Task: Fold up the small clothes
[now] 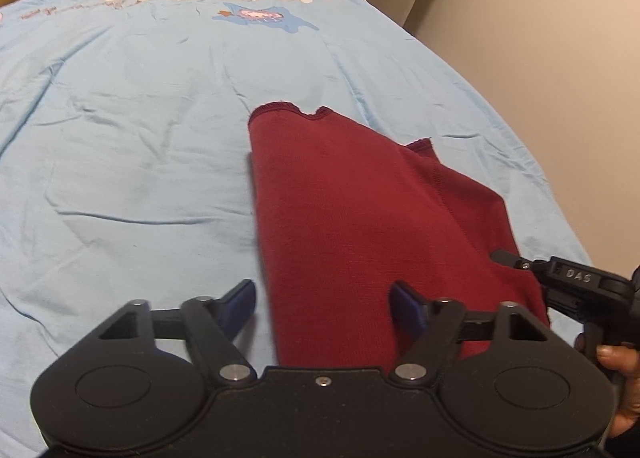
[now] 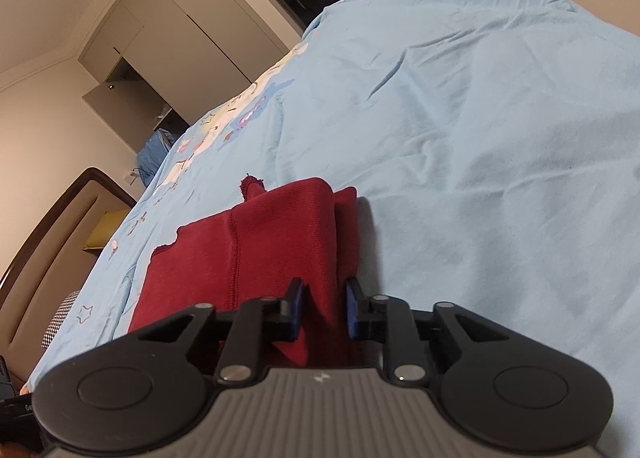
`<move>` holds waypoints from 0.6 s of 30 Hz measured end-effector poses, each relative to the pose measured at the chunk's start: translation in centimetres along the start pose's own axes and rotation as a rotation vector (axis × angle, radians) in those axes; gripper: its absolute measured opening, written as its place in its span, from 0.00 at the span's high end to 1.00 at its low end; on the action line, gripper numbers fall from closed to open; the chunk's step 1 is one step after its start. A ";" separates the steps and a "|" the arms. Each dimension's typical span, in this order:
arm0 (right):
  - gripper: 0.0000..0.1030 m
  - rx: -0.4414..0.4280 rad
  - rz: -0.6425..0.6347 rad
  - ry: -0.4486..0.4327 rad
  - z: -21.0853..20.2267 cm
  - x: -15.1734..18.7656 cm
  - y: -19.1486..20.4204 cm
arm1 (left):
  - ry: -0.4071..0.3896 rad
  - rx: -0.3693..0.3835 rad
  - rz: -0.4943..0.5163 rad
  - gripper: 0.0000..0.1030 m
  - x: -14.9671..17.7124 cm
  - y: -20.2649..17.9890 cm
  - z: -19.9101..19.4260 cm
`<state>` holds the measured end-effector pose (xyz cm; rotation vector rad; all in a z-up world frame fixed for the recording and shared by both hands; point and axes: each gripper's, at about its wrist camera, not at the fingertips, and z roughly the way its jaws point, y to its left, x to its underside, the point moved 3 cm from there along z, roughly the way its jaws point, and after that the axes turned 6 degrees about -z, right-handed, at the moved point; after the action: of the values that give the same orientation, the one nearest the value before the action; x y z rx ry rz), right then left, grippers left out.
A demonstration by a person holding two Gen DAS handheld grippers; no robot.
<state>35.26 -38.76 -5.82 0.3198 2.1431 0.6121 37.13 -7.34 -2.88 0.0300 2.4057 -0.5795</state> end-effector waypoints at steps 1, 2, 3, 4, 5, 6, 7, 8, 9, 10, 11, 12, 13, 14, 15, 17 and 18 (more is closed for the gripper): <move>0.83 0.002 -0.008 -0.002 0.0 0.0 0.2 | 0.004 0.008 -0.007 0.41 0.0 0.0 0.0; 0.84 0.005 -0.015 -0.005 0.0 0.0 0.4 | 0.002 0.001 -0.008 0.43 -0.1 -0.1 0.1; 0.85 0.010 -0.024 -0.009 -0.1 0.0 0.5 | 0.000 -0.003 -0.003 0.52 -0.1 -0.2 0.0; 0.85 0.015 -0.034 -0.014 -0.2 0.0 0.8 | -0.006 -0.008 -0.001 0.60 -0.2 -0.3 -0.1; 0.86 0.020 -0.049 -0.023 -0.3 -0.1 1.1 | -0.014 -0.012 -0.003 0.64 -0.3 -0.4 -0.3; 0.86 0.026 -0.067 -0.033 -0.5 -0.1 1.4 | -0.023 -0.012 -0.002 0.70 -0.4 -0.5 -0.5; 0.86 0.032 -0.090 -0.044 -0.7 -0.2 1.8 | -0.035 -0.012 0.007 0.74 -0.6 -0.7 -0.9; 0.87 0.039 -0.115 -0.054 -0.9 -0.2 2.3 | -0.046 -0.015 0.022 0.75 -0.7 -1.0 -1.1; 0.87 0.044 -0.142 -0.066 -1.2 -0.4 2.8 | -0.057 -0.019 0.044 0.77 -0.9 -1.4 -1.4; 0.87 0.045 -0.162 -0.078 -1.4 -0.6 3.3 | -0.067 -0.023 0.065 0.77 -1.1 -1.8 -1.6; 0.87 0.043 -0.180 -0.090 -1.7 -0.8 3.8 | -0.081 -0.025 0.085 0.78 -1.4 -2.1 -2.0; 0.87 0.038 -0.198 -0.102 -2.0 -1.1 4.4 | -0.096 -0.025 0.103 0.78 -1.8 -2.4 -2.3; 0.87 0.032 -0.211 -0.111 -2.1 -1.4 4.9 | -0.109 -0.024 0.116 0.78 -2.2 -2.7 -2.6; 0.87 0.024 -0.225 -0.121 -2.3 -1.8 5.5 | -0.127 -0.028 0.130 0.78 -2.7 -2.8 -3.0; 0.87 0.016 -0.239 -0.130 -2.3 -2.1 6.1 | -0.148 -0.036 0.142 0.78 -3.3 -2.9 -3.3; 0.87 0.003 -0.263 -0.150 -2.1 -2.9 7.2 | -0.182 -0.056 0.160 0.78 -4.4 -2.9 -3.8; 0.87 -0.006 -0.270 -0.159 -2.0 -3.4 7.7 | -0.201 -0.069 0.166 0.78 -5.1 -2.8 -3.9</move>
<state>35.76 -34.31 1.54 0.0704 1.9872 0.4227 38.28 -7.62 4.02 0.1340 2.2006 -0.4031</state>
